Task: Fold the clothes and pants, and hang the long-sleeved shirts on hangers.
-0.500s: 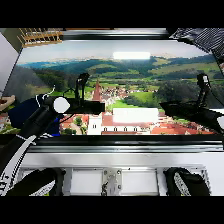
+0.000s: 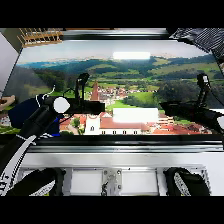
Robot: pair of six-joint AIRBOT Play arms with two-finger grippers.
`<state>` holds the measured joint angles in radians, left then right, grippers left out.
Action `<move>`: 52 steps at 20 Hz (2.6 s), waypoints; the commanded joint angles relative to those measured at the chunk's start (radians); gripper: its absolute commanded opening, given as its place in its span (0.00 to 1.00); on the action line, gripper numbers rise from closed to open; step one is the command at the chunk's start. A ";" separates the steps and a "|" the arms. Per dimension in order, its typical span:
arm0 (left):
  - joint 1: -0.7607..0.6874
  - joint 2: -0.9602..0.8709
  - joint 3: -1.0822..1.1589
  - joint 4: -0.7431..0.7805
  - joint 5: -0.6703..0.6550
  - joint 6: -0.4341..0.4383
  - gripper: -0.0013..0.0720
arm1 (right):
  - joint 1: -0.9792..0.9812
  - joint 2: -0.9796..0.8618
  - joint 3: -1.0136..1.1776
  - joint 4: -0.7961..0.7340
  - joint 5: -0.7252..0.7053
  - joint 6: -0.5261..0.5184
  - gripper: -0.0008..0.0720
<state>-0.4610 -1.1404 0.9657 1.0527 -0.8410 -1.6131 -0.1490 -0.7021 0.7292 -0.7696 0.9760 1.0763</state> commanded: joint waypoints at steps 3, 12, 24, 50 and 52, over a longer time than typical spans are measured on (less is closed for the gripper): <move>-0.001 0.001 0.000 0.000 0.013 0.001 0.03 | 0.001 -0.001 0.000 0.000 0.000 0.000 0.05; 0.613 0.001 0.129 0.389 -0.155 0.001 0.99 | 0.001 -0.001 0.000 0.000 0.000 0.000 0.05; 1.033 -0.367 0.129 0.393 -0.039 0.098 0.99 | 0.001 0.000 0.000 0.000 0.000 0.000 0.05; -0.224 -0.015 0.134 0.386 0.224 -0.217 0.03 | 0.001 -0.001 0.000 0.000 -0.003 0.000 0.05; -0.287 -0.103 0.187 0.387 0.267 -0.228 0.03 | 0.001 -0.001 0.000 0.019 -0.002 0.000 0.05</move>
<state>-0.5991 -1.1641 1.1130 1.4353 -0.7021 -1.7710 -0.1490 -0.7021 0.7292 -0.7658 0.9741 1.0763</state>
